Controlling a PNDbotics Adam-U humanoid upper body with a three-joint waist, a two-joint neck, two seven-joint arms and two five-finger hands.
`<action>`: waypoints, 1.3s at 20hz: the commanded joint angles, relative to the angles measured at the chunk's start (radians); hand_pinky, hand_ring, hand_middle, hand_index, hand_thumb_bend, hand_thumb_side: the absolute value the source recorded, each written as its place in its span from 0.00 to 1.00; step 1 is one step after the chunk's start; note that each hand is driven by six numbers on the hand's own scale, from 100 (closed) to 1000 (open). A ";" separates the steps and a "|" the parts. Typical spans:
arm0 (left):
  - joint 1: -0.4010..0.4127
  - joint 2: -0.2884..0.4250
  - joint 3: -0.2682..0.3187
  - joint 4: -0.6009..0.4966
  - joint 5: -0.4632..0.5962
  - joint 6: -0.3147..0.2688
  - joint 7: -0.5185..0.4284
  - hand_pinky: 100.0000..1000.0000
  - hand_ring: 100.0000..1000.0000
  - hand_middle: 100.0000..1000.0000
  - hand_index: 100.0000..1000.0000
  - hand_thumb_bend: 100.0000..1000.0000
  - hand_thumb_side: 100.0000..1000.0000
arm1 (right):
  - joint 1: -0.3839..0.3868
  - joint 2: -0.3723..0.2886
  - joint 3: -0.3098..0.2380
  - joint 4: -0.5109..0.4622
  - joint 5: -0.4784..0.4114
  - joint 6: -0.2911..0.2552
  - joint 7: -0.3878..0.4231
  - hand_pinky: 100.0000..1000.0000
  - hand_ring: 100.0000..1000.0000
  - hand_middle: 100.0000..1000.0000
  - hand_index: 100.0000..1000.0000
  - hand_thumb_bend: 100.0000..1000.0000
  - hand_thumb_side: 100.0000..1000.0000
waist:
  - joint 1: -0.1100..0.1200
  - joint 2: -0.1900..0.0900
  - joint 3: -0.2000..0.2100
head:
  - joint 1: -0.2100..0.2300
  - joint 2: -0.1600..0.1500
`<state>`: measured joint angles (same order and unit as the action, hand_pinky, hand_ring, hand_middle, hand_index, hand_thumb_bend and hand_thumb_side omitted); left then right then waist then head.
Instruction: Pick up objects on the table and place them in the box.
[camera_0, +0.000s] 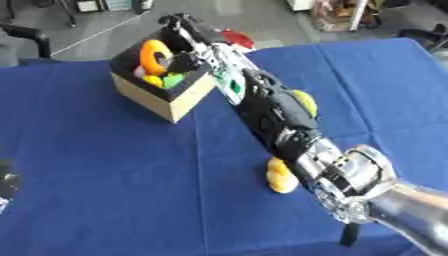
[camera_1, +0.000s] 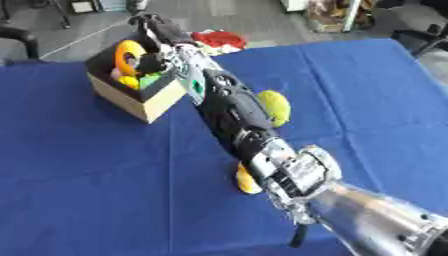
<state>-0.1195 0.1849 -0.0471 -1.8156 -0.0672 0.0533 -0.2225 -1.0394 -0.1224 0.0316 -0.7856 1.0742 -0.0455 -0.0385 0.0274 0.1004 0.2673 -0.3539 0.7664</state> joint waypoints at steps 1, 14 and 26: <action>-0.012 0.010 0.001 -0.016 -0.005 0.001 -0.001 0.75 0.59 0.58 0.81 0.48 0.37 | -0.027 -0.031 0.005 -0.054 0.018 0.013 -0.012 0.85 0.74 0.74 0.90 0.26 0.22 | -0.013 0.005 -0.007 | 0.002 0.004; 0.009 0.034 0.038 -0.009 -0.029 0.006 0.032 0.75 0.59 0.58 0.81 0.47 0.38 | 0.202 -0.438 0.141 -0.493 -0.375 -0.130 0.580 0.89 0.83 0.84 0.95 0.25 0.29 | -0.047 -0.010 -0.115 | 0.077 0.004; 0.018 0.035 0.043 -0.004 -0.040 0.005 0.016 0.76 0.61 0.58 0.82 0.44 0.41 | 0.380 -0.531 0.159 -0.493 -0.385 -0.112 0.767 0.90 0.87 0.87 0.98 0.32 0.32 | -0.052 -0.013 -0.135 | 0.087 0.004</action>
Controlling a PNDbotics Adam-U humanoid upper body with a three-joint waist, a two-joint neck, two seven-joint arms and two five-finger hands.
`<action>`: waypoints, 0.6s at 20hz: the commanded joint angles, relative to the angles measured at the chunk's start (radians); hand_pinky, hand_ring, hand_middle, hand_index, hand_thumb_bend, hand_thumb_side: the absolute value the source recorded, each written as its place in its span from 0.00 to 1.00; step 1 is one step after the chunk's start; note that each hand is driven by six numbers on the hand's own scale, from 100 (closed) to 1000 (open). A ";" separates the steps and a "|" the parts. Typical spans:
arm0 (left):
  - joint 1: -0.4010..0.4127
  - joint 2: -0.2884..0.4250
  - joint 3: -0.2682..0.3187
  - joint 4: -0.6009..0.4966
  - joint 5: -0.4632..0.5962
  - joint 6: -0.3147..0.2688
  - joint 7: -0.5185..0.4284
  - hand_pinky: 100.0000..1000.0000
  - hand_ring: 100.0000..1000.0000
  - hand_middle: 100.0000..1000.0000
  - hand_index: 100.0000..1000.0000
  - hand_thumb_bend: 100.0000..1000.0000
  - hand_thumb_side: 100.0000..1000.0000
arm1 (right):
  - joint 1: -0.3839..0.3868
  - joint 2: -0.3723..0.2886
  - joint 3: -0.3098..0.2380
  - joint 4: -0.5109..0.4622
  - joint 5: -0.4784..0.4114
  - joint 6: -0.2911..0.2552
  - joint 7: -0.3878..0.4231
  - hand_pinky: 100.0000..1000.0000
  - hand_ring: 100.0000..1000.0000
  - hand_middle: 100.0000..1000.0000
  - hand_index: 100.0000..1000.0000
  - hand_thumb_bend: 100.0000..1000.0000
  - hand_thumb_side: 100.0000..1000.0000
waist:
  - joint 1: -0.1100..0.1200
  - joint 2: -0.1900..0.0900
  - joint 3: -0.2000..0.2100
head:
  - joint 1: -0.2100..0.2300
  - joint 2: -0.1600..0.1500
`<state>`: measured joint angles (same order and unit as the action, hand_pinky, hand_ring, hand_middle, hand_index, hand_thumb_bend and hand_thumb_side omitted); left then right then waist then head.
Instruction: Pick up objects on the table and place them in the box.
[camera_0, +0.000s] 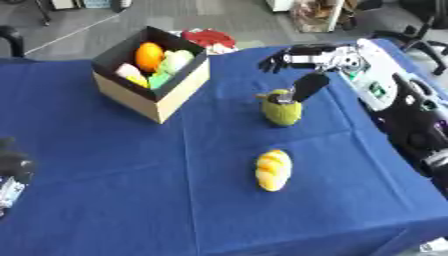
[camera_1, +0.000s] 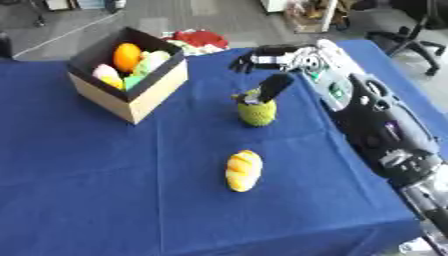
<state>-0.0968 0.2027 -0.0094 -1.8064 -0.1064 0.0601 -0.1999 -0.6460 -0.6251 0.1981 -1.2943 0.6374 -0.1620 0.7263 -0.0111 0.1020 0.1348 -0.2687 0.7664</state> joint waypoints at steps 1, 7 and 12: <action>-0.004 0.016 0.006 -0.013 -0.001 -0.002 -0.009 0.76 0.61 0.58 0.82 0.44 0.41 | -0.014 -0.022 -0.010 0.030 0.089 0.007 -0.009 0.90 0.87 0.87 0.99 0.35 0.33 | -0.013 -0.014 -0.002 | 0.002 0.004; -0.003 0.013 0.006 -0.012 -0.003 -0.002 -0.013 0.76 0.61 0.58 0.82 0.43 0.41 | -0.030 0.024 -0.025 0.162 0.235 0.006 -0.054 0.89 0.87 0.87 0.99 0.38 0.33 | -0.010 -0.015 -0.002 | 0.008 0.004; -0.002 0.013 0.007 -0.012 -0.005 -0.001 -0.014 0.76 0.61 0.59 0.82 0.43 0.41 | -0.031 0.046 -0.036 0.249 0.279 -0.004 -0.065 0.89 0.87 0.88 0.97 0.37 0.31 | -0.011 -0.015 -0.002 | 0.009 0.004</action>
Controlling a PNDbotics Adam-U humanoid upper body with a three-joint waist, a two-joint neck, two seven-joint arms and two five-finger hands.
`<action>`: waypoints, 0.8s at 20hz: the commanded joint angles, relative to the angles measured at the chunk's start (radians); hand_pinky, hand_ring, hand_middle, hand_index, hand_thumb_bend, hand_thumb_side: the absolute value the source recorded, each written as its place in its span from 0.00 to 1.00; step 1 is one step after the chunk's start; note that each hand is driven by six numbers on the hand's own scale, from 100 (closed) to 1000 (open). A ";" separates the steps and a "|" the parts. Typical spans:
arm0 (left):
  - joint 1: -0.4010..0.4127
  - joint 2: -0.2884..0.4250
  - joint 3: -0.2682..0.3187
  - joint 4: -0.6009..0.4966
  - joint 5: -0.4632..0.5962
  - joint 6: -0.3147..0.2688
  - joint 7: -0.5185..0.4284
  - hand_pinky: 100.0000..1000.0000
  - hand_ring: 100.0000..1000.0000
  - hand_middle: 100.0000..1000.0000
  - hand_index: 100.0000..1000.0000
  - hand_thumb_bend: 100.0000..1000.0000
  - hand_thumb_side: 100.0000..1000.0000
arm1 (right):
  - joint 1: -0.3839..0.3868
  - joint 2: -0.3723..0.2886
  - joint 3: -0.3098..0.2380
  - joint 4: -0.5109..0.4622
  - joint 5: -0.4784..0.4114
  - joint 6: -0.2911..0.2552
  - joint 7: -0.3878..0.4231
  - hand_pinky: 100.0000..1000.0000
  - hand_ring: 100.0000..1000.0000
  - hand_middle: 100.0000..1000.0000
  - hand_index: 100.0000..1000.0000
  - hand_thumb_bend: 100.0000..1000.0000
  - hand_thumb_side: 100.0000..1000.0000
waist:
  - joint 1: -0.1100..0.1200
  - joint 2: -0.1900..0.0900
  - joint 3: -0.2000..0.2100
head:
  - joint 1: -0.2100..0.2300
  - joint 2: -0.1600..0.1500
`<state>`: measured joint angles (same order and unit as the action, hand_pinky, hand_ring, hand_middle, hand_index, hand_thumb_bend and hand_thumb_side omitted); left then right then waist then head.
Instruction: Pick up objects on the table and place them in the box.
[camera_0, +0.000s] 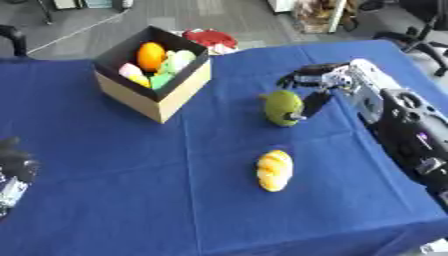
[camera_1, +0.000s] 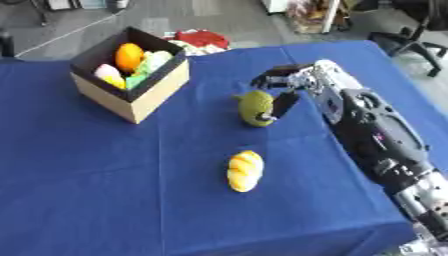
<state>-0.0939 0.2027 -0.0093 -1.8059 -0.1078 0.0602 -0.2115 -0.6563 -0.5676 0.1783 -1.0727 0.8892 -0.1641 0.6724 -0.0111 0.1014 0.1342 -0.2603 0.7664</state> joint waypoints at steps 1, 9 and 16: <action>-0.005 0.013 0.007 -0.012 -0.003 -0.001 -0.003 0.76 0.61 0.59 0.83 0.43 0.41 | -0.021 -0.006 -0.019 0.043 0.039 -0.001 -0.018 0.89 0.87 0.88 0.97 0.38 0.30 | -0.011 -0.015 -0.001 | 0.001 0.004; -0.005 0.011 0.006 -0.013 -0.004 -0.001 -0.004 0.76 0.61 0.59 0.82 0.42 0.42 | -0.033 0.028 -0.037 0.105 0.110 0.000 -0.129 0.84 0.79 0.76 0.62 0.23 0.01 | -0.009 -0.015 -0.001 | -0.005 0.004; -0.005 0.010 0.006 -0.012 -0.001 0.001 -0.002 0.76 0.61 0.59 0.82 0.42 0.42 | -0.078 0.042 -0.066 0.013 0.071 0.029 -0.413 0.78 0.66 0.58 0.36 0.07 0.00 | -0.006 -0.018 -0.001 | -0.006 0.004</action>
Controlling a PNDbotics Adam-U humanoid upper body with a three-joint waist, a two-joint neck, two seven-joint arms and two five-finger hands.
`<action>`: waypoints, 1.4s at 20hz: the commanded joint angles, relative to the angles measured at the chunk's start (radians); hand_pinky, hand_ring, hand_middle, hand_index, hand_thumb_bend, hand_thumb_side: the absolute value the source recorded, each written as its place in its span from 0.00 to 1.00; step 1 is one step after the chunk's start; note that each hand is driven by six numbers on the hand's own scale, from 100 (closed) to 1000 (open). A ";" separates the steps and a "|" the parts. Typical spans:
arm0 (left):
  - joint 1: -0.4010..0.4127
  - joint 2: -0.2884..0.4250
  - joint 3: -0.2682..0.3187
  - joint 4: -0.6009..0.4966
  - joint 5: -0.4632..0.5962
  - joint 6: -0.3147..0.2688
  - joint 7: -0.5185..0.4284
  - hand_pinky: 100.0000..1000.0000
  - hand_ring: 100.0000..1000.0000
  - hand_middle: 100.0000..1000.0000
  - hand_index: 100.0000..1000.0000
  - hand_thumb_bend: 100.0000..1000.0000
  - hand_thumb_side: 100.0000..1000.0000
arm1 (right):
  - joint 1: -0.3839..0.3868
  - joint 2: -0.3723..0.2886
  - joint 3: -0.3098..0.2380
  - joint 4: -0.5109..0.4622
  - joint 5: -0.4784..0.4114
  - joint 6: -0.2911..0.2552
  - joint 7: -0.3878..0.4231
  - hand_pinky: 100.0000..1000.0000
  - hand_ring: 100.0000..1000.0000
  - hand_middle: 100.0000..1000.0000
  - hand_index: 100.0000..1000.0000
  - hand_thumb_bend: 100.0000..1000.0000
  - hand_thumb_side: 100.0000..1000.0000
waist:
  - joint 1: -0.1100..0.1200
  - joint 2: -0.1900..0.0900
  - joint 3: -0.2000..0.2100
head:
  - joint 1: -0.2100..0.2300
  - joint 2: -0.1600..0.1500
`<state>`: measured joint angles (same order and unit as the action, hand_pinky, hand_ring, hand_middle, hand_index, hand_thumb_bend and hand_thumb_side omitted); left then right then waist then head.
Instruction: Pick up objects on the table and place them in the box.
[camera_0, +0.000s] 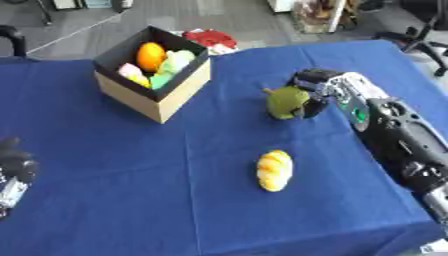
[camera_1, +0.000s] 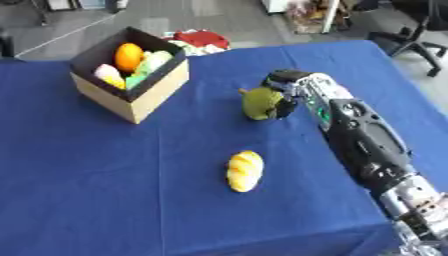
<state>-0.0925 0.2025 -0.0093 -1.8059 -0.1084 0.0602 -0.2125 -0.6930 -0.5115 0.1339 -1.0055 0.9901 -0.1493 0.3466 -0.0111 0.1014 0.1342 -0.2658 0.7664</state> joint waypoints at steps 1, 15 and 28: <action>-0.005 0.010 0.005 -0.012 -0.001 0.001 -0.001 0.76 0.61 0.59 0.82 0.42 0.42 | -0.059 -0.006 -0.028 -0.069 -0.053 0.026 -0.121 0.78 0.65 0.58 0.36 0.06 0.00 | -0.005 -0.019 0.000 | -0.001 0.004; -0.032 -0.020 -0.048 -0.009 0.019 -0.006 -0.054 0.76 0.62 0.60 0.82 0.42 0.42 | -0.370 0.287 -0.101 0.202 -0.025 0.037 -0.203 0.82 0.67 0.60 0.46 0.00 0.00 | 0.020 -0.017 0.093 | -0.075 0.004; -0.054 -0.032 -0.070 -0.013 0.031 -0.001 -0.076 0.76 0.62 0.60 0.83 0.39 0.44 | -0.382 0.396 -0.076 0.174 0.280 0.155 -0.409 0.82 0.74 0.74 0.96 0.53 0.33 | 0.020 -0.002 0.131 | -0.111 -0.014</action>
<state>-0.1336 0.1671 -0.0786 -1.8000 -0.0800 0.0588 -0.2868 -1.0469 -0.1073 0.0540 -0.7940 1.2393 -0.0080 -0.0370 -0.0079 0.1013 0.2649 -0.3744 0.7640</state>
